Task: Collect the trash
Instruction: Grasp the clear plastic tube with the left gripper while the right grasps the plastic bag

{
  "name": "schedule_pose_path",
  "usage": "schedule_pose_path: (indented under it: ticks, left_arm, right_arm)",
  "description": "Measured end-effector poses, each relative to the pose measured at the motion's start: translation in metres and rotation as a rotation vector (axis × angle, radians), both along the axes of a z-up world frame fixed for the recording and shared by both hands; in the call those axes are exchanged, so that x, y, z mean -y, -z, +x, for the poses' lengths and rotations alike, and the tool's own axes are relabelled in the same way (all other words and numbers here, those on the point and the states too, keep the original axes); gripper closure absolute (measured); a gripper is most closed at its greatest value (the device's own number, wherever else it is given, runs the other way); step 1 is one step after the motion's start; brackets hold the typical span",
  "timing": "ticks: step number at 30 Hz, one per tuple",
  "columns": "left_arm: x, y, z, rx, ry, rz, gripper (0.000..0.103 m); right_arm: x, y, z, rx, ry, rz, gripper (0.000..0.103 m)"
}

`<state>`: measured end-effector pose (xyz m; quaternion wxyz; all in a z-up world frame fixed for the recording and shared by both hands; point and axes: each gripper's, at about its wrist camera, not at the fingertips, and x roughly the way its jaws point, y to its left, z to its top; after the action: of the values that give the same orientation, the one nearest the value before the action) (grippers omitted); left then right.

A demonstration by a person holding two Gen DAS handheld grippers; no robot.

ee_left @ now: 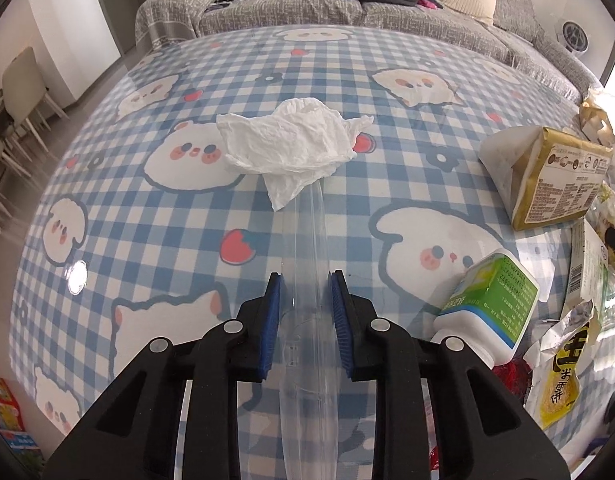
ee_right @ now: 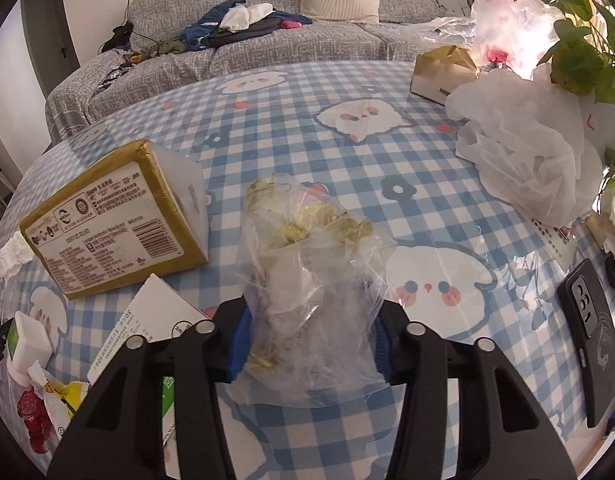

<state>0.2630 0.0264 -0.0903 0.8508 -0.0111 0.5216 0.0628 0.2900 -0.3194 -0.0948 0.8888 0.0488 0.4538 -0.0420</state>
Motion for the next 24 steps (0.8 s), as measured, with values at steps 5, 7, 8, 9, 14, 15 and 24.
schedule_pose_path:
  ticks: [5,7,8,9,14,15,24]
  left_arm:
    - [-0.002,0.000,-0.003,-0.006,0.004,-0.006,0.079]
    - [-0.003,-0.001,-0.005,-0.007,0.003,-0.010,0.079]
    - [-0.003,-0.001,-0.006,-0.007,0.001,-0.011,0.079]
    - [-0.003,-0.002,-0.006,-0.005,0.001,-0.011,0.079]
    - [-0.002,-0.009,-0.012,0.005,0.009,-0.013,0.079]
    - [-0.002,-0.011,-0.014,0.007,0.011,-0.011,0.079]
    - [-0.003,-0.020,-0.027,0.008,0.012,-0.018,0.079]
  right_arm:
    - [-0.001,-0.005,-0.003,0.014,-0.002,-0.014,0.059]
    - [0.000,-0.006,-0.004,0.013,0.000,-0.013,0.059]
    - [0.000,-0.007,-0.005,0.013,0.003,-0.016,0.059]
    - [0.001,-0.008,-0.006,0.013,0.006,-0.020,0.059]
    - [0.001,-0.013,-0.010,0.013,0.009,-0.031,0.059]
    - [0.001,-0.015,-0.011,0.014,0.010,-0.033,0.059]
    - [0.001,-0.033,-0.026,0.024,0.009,-0.039,0.059]
